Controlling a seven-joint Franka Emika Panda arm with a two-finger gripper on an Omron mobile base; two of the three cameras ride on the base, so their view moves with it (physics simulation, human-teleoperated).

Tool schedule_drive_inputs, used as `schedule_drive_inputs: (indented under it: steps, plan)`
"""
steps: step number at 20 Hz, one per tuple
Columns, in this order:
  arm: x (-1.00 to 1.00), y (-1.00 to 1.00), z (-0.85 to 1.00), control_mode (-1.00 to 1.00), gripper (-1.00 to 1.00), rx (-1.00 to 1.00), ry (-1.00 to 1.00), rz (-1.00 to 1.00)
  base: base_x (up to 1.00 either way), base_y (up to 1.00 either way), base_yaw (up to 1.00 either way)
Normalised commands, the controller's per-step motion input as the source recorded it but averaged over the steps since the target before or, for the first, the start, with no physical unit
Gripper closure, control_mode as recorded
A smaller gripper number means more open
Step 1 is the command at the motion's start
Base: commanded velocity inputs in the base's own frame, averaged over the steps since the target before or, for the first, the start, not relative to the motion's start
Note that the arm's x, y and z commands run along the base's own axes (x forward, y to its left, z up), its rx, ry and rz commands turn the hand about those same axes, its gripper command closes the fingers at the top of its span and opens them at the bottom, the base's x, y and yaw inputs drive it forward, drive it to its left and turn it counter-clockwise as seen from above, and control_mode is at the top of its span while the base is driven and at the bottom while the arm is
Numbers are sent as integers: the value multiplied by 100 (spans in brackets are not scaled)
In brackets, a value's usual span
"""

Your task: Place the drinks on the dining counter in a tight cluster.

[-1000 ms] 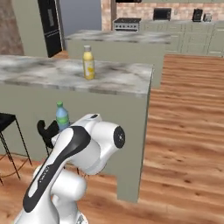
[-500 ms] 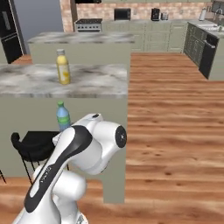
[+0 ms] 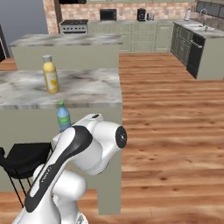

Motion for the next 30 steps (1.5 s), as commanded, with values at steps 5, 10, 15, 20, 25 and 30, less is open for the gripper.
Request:
schedule_drive_inputs:
  steps: [5,10,15,20,25,30]
  plan:
    - [0,0,0,100,100,0,0,0,2,2,-2]
    - [0,0,0,100,100,0,0,0,0,0,0]
    - [0,0,0,-100,100,0,-1,0,-1,0,0]
    - [0,2,12,-100,100,0,-4,4,0,0,0]
    - [-5,0,45,-100,100,0,-17,27,0,0,0]
    - [-2,0,100,-100,100,0,-24,27,0,0,0]
